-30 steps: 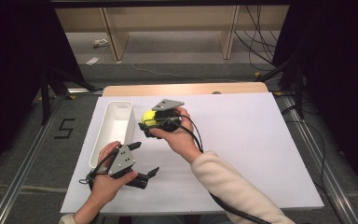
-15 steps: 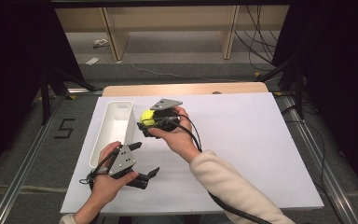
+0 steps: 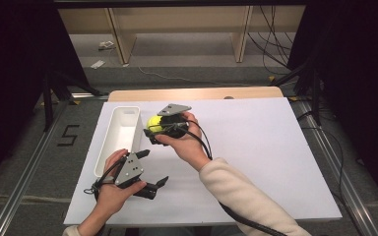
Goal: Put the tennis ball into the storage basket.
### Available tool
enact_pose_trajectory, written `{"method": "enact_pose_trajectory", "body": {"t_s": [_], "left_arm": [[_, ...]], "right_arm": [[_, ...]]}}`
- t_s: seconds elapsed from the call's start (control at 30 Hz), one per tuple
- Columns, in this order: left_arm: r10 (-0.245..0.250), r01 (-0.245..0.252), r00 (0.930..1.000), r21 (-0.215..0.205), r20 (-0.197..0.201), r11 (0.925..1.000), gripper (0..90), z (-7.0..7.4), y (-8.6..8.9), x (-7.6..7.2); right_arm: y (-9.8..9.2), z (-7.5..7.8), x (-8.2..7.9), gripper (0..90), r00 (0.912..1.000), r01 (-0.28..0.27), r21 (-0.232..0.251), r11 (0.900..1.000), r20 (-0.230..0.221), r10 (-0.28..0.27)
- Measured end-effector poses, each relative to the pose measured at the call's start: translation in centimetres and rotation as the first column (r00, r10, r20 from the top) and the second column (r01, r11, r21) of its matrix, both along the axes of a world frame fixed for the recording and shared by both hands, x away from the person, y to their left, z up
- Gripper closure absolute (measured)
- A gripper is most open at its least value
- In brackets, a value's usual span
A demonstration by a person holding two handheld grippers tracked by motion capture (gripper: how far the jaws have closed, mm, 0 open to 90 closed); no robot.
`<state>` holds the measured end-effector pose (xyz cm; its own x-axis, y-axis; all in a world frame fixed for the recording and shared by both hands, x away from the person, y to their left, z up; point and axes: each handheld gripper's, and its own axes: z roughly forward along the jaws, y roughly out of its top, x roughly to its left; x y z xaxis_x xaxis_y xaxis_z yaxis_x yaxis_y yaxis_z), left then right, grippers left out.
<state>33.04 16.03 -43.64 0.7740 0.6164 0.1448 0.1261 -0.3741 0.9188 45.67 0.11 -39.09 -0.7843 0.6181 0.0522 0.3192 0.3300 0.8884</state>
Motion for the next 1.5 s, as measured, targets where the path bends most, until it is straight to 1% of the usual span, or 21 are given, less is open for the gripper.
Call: {"method": "enact_pose_trajectory", "body": {"t_s": [0.2, 0.37, 0.47, 0.63, 0.73, 0.87, 1.07, 1.13, 1.23, 1.27, 1.5], "left_arm": [[0.001, -0.001, 1.0, -0.003, 0.002, 1.0, 0.6, 0.0, 0.1, 0.0], [0.001, -0.001, 1.0, -0.003, -0.001, 1.0, 0.5, 0.0, 0.1, -0.1], [-0.002, 0.002, 1.0, 0.002, -0.002, 1.0, 0.5, 0.0, 0.0, -0.1], [0.0, 0.0, 1.0, -0.004, -0.003, 1.0, 0.5, 0.0, 0.0, -0.1], [-0.002, 0.002, 1.0, -0.004, -0.001, 1.0, 0.5, 0.0, 0.0, 0.0], [-0.004, 0.004, 1.0, -0.003, -0.004, 1.0, 0.5, 0.0, 0.0, -0.1], [-0.006, 0.006, 1.0, 0.002, -0.003, 1.0, 0.5, -0.1, -0.1, -0.1], [-0.006, 0.006, 1.0, 0.001, -0.003, 1.0, 0.5, 0.0, -0.1, -0.1], [-0.006, 0.006, 1.0, 0.003, -0.003, 1.0, 0.5, -0.1, -0.1, 0.0], [-0.007, 0.007, 1.0, 0.002, -0.002, 1.0, 0.5, 0.0, -0.1, -0.1], [-0.008, 0.008, 1.0, 0.002, -0.001, 1.0, 0.5, 0.0, -0.1, -0.1]], "right_arm": [[0.2, -0.2, 0.2, 26.0, 1.0, -0.001, 0.007, 1.0, -0.006, 0.001], [0.7, -0.9, 0.2, 26.0, 0.9998, -0.01, 0.0, 1.0, -0.019, 0.01], [0.9, -0.9, 0.2, 26.0, 0.9997, -0.013, -0.001, 1.0, -0.021, 0.013], [1.0, -0.9, 0.4, 26.0, 0.9998, -0.014, 0.002, 1.0, -0.016, 0.014], [1.0, -0.9, 0.4, 26.0, 0.9996, -0.014, 0.0, 1.0, -0.023, 0.014], [1.2, -1.0, 0.4, 26.0, 0.9997, -0.015, 0.002, 1.0, -0.021, 0.015], [1.6, -0.8, 0.6, 26.0, 0.9996, -0.018, -0.004, 1.0, -0.024, 0.018], [1.7, -0.6, 0.7, 26.0, 0.9997, -0.019, -0.005, 1.0, -0.017, 0.019], [1.9, -0.3, 0.8, 26.0, 0.9997, -0.017, 0.001, 1.0, -0.015, 0.017], [2.0, -0.2, 0.9, 26.0, 0.9998, -0.015, 0.012, 1.0, -0.014, 0.015], [2.4, -0.5, 1.0, 26.0, 0.9995, -0.025, 0.009, 1.0, -0.019, 0.025]]}}
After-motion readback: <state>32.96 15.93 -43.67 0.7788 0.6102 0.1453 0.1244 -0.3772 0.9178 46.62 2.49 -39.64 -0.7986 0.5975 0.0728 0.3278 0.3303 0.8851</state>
